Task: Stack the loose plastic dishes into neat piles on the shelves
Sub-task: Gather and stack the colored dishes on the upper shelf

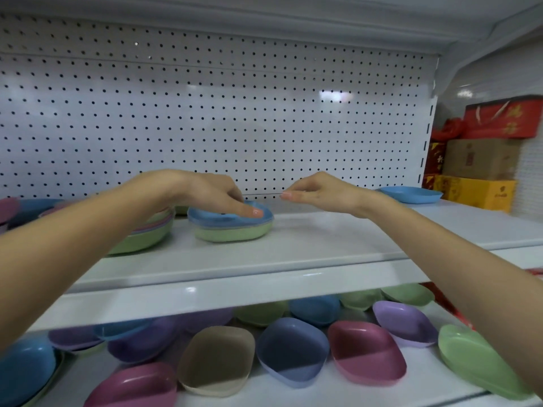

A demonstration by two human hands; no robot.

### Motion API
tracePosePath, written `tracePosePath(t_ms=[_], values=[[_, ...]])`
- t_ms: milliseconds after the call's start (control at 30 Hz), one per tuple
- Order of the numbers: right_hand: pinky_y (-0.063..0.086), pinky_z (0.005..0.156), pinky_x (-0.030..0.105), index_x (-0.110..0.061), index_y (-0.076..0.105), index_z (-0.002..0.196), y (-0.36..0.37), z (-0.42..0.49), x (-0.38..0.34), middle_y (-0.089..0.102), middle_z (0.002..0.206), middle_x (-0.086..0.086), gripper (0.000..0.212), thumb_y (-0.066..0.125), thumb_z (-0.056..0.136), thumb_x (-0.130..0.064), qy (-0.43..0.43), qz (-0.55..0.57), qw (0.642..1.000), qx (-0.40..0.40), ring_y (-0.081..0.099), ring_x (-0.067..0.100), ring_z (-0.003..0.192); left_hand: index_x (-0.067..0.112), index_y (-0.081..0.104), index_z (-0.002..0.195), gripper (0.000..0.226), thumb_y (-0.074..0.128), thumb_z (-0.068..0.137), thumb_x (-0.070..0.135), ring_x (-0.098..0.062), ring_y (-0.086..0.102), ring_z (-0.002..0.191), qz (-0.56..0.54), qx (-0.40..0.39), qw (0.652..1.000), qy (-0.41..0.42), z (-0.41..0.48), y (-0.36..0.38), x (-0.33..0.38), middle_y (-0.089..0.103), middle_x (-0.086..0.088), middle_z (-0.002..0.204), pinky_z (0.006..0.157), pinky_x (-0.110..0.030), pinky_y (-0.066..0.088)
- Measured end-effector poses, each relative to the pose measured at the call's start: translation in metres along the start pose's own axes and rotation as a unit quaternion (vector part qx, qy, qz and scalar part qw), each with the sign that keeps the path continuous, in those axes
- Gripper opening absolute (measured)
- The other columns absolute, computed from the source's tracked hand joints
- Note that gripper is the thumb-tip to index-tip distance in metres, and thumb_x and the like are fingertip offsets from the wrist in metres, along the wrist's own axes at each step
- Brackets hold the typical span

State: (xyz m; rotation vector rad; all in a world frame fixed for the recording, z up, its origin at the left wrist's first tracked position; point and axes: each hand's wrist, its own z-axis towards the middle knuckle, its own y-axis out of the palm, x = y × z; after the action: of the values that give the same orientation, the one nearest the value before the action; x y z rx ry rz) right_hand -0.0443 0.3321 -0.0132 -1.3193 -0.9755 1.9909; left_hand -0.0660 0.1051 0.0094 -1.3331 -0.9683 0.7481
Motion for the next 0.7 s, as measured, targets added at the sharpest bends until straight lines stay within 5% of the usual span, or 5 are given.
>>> tracePosePath(t_ms=[167,367,533,600,700], values=[[0.037,0.097,0.025,-0.023,0.065,0.112,-0.048,-0.016,0.060,0.060,0.124,-0.007,0.034,0.055,0.089,-0.045,0.078,-0.046,0.995,0.051,0.050,0.011,0.117,0.016,0.062,0.115,0.067,0.041,0.080,0.070,-0.014,0.058,0.098,-0.034,0.027,0.998,0.036,0.032,-0.013,0.013,0.062,0.003,0.110,0.094,-0.031,0.042],[0.028,0.108,0.030,-0.011,0.044,0.139,-0.092,-0.021,0.133,0.043,0.145,0.004,0.060,0.051,0.091,-0.047,0.188,-0.106,0.974,0.073,0.039,0.022,0.132,0.024,0.056,0.121,0.107,0.037,0.044,0.096,-0.018,0.055,0.113,-0.036,0.023,0.998,-0.048,0.074,-0.028,-0.019,0.056,0.002,0.124,0.103,-0.038,0.040],[0.023,0.111,0.034,-0.010,0.036,0.143,-0.115,-0.004,0.177,0.030,0.152,0.008,0.068,0.048,0.090,-0.052,0.282,-0.165,0.940,0.097,0.028,0.028,0.139,0.023,0.053,0.131,0.121,0.024,0.043,0.101,-0.020,0.039,0.132,-0.026,0.007,0.999,-0.037,0.108,-0.022,-0.029,0.043,0.003,0.144,0.109,-0.036,0.028],[0.029,0.110,0.034,-0.010,0.036,0.142,-0.126,0.004,0.193,0.031,0.151,0.011,0.070,0.043,0.091,-0.056,0.332,-0.189,0.920,0.092,0.032,0.031,0.137,0.024,0.056,0.127,0.133,0.019,0.027,0.104,-0.020,0.037,0.133,-0.028,0.011,0.999,-0.038,0.117,-0.024,-0.029,0.042,0.004,0.145,0.108,-0.036,0.026],[0.040,0.102,0.033,-0.013,0.044,0.136,-0.133,0.012,0.201,0.044,0.139,0.017,0.054,0.031,0.098,-0.049,0.361,-0.199,0.906,0.093,0.046,0.033,0.122,0.026,0.052,0.130,0.124,0.023,0.036,0.101,-0.020,0.037,0.134,-0.059,0.002,0.996,-0.073,0.124,-0.027,-0.028,0.043,0.002,0.144,0.113,-0.038,0.023]])
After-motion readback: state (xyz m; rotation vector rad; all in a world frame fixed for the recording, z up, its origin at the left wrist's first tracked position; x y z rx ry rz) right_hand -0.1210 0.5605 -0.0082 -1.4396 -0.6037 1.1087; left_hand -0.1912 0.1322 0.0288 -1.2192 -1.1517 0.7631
